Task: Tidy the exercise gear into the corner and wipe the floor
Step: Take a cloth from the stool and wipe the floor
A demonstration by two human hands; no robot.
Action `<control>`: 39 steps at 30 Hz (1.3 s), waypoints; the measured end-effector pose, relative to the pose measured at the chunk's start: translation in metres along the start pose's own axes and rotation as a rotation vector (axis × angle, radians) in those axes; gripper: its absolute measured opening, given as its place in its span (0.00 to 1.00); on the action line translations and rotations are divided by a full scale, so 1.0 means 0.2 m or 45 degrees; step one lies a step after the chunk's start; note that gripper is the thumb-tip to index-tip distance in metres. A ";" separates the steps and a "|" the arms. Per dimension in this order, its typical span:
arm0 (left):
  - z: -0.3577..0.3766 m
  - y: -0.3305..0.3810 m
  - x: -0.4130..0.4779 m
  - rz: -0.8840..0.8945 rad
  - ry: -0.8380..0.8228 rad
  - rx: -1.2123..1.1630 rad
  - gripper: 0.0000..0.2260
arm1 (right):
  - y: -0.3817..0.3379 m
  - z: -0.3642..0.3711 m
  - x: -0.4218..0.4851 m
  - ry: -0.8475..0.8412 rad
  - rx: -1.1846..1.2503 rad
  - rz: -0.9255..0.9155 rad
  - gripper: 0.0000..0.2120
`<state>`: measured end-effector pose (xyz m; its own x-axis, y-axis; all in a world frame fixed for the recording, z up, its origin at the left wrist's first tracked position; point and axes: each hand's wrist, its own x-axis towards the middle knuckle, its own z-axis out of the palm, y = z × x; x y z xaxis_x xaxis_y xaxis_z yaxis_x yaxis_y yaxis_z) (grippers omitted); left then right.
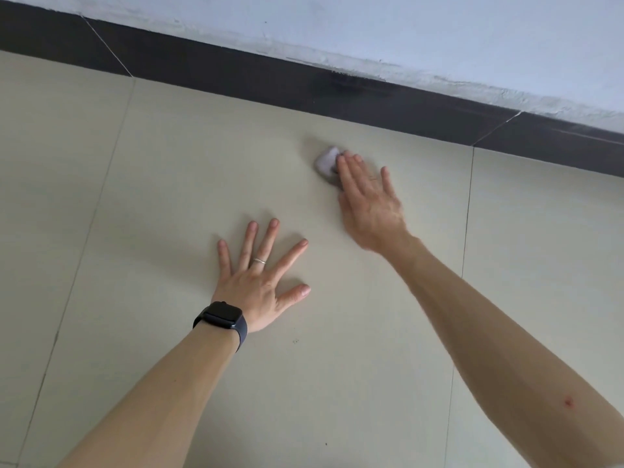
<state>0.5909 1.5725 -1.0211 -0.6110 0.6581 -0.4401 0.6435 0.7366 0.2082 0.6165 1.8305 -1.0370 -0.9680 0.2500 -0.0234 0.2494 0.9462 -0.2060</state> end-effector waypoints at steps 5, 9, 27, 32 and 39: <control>0.00 -0.01 0.01 0.010 -0.003 0.006 0.33 | 0.25 -0.08 -0.01 0.168 0.220 0.679 0.27; 0.00 -0.01 0.00 0.020 -0.001 0.001 0.31 | -0.06 -0.01 -0.34 0.107 0.249 0.247 0.26; 0.16 -0.27 -0.36 -0.008 0.236 -0.006 0.25 | -0.60 0.10 -1.18 -0.207 0.195 -0.569 0.34; 0.20 -0.29 -0.41 0.007 0.285 0.003 0.25 | -0.41 0.06 -1.00 -0.078 0.155 -0.169 0.39; 0.22 -0.29 -0.42 -0.002 0.335 0.017 0.24 | -0.64 0.08 -1.53 -0.271 0.145 -0.631 0.38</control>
<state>0.6253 1.4683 -1.0337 -0.7099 0.6760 -0.1977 0.6473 0.7368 0.1951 0.8805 1.6288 -1.0183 -0.9562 -0.2781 -0.0913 -0.2311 0.9089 -0.3472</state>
